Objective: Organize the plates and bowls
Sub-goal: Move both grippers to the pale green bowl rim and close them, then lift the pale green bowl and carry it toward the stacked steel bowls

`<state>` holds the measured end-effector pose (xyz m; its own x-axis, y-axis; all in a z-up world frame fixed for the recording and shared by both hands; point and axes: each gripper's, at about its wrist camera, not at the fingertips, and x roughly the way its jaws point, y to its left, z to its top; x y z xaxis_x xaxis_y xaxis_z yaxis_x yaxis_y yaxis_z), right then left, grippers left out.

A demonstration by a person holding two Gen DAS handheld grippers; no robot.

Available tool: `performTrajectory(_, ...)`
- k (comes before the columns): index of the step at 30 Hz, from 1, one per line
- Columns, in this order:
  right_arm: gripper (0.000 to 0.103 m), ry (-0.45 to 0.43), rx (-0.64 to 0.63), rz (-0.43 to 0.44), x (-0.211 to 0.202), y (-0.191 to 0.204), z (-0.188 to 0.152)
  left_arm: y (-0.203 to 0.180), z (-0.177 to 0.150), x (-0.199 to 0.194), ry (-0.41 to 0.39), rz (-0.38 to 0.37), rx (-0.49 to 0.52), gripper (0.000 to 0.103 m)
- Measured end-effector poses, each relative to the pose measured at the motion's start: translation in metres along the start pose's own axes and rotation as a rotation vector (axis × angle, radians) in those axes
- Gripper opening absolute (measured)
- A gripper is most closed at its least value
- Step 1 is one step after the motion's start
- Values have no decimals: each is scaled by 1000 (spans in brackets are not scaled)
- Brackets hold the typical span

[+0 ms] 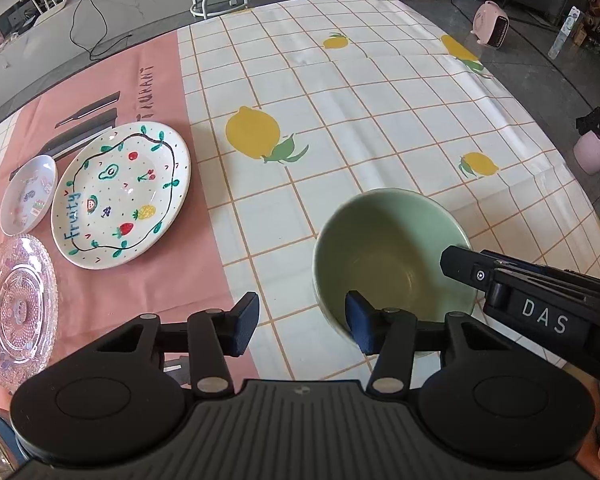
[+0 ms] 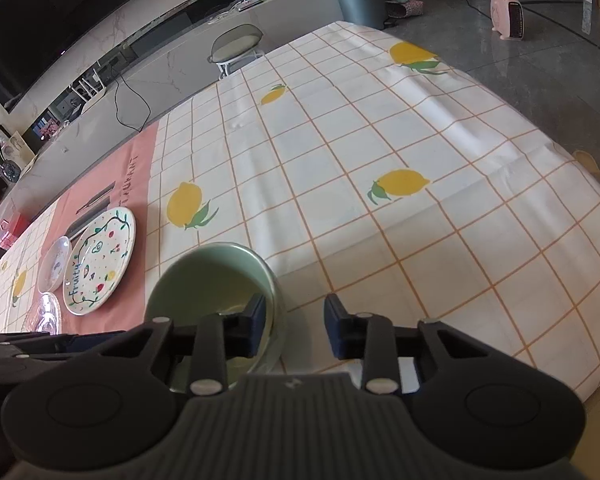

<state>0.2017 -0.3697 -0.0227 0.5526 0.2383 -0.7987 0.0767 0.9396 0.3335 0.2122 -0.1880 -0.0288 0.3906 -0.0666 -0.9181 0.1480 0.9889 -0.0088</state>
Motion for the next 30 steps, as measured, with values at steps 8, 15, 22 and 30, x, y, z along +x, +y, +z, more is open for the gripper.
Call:
performTrajectory(8, 30, 51, 25, 24, 11, 0, -2, 3, 5, 18, 72, -35, -38, 50)
performTrajectory(15, 30, 75, 35, 20, 19, 3, -3, 15, 6, 29, 66, -98, -108, 50)
performTrajectory(22, 26, 117, 92, 59, 25, -3, -4, 14, 3, 28, 29, -109, -83, 45)
performTrajectory(30, 21, 153, 184, 113, 30, -10, -5, 13, -4, 28, -47, -96, -90, 48)
